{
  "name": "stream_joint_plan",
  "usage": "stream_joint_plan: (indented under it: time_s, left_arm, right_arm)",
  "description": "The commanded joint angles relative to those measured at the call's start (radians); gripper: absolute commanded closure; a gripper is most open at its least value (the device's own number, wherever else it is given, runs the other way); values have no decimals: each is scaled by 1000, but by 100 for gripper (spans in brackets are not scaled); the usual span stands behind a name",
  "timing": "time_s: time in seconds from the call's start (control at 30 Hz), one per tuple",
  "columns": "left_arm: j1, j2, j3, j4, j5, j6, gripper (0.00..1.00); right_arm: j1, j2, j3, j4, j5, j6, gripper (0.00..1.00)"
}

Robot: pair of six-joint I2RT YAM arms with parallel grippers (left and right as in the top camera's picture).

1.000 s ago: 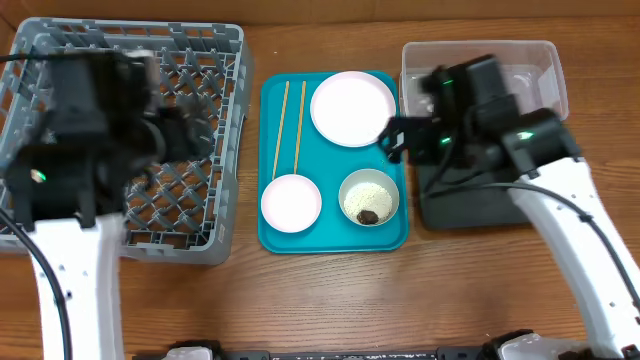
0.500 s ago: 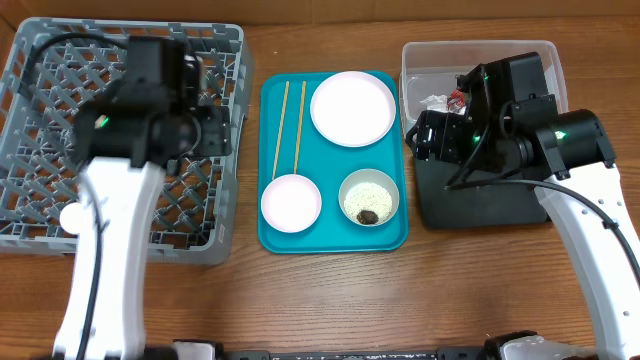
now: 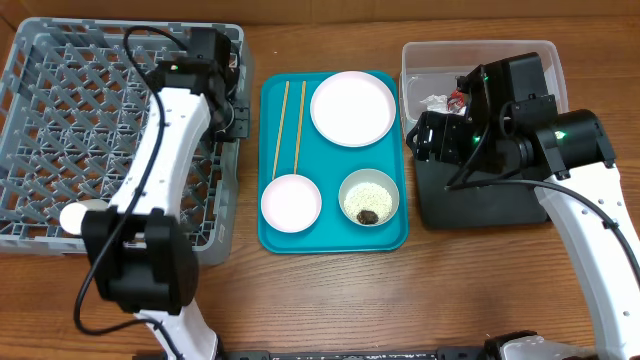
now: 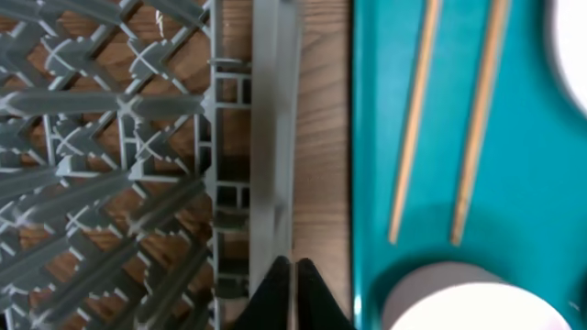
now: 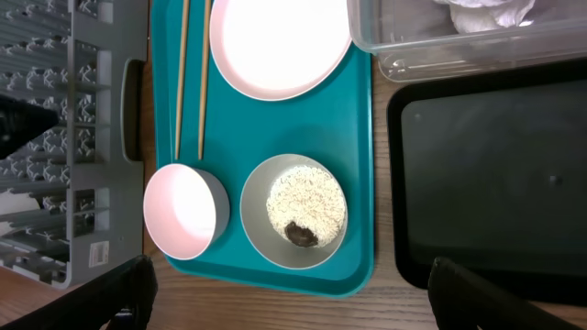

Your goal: Sort waste into correct bins and load items into the dishwasher

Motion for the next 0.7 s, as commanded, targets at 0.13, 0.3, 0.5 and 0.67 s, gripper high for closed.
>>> stream_joint_plan:
  time_s: [0.13, 0.3, 0.5, 0.67]
  left_arm:
    - [-6, 90, -9, 28, -75, -7, 61]
    - [-6, 96, -9, 28, -69, -17, 50]
    - [-6, 97, -9, 32, -68, -21, 69]
    - [-6, 97, -9, 32, -68, -70, 87]
  right_arm:
    - [-3, -18, 10, 3, 7, -3, 4]
    - [-3, -18, 10, 2, 7, -7, 4]
    - [-3, -18, 10, 2, 8, -7, 4]
    - [-3, -18, 10, 0, 7, -6, 4]
